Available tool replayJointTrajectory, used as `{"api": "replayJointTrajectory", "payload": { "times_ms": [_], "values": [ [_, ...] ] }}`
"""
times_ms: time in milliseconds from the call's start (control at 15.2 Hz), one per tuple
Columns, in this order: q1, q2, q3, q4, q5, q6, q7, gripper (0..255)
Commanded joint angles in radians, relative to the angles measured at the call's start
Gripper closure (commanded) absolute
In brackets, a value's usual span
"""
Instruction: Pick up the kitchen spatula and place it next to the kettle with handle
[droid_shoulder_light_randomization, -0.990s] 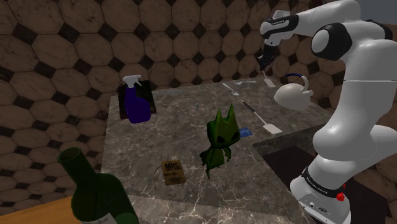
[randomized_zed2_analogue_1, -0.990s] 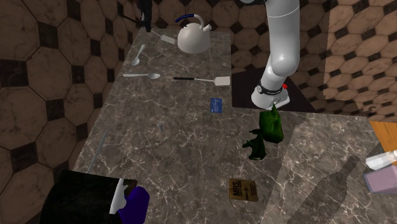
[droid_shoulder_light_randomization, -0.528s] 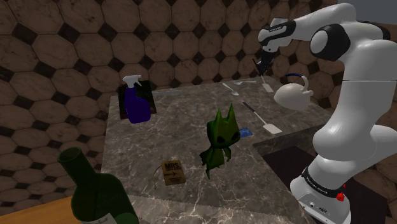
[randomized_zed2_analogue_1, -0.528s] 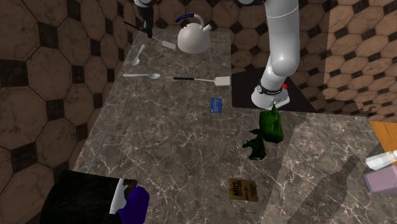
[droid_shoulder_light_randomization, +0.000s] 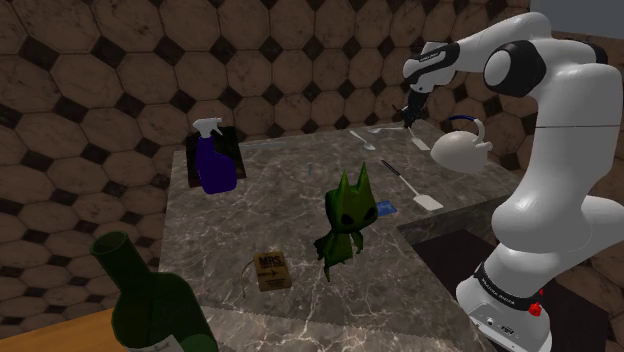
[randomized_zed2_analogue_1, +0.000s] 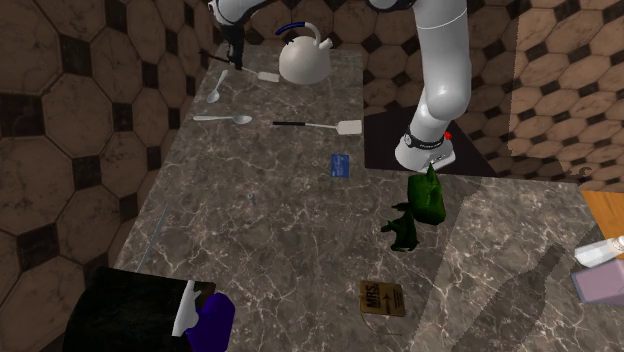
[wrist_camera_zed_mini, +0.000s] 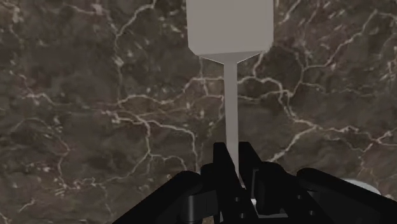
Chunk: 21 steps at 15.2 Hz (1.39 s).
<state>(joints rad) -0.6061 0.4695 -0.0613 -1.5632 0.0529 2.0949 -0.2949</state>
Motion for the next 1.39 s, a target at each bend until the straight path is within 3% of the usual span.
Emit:
{"api": "replayJointTrajectory", "payload": {
  "times_ms": [0,726,792,1122,1320],
  "values": [
    [0.001,0.011,0.001,-0.011,0.001,0.023,0.0,255],
    [0.0,0.029,0.002,-0.031,0.003,0.06,-0.001,255],
    [0.0,0.028,0.002,-0.032,0.003,0.06,-0.002,0],
    [0.0,0.029,0.002,-0.031,0.003,0.06,-0.001,0],
    [0.0,-0.016,-0.001,0.003,-0.001,-0.018,0.001,0]
  ]
}}
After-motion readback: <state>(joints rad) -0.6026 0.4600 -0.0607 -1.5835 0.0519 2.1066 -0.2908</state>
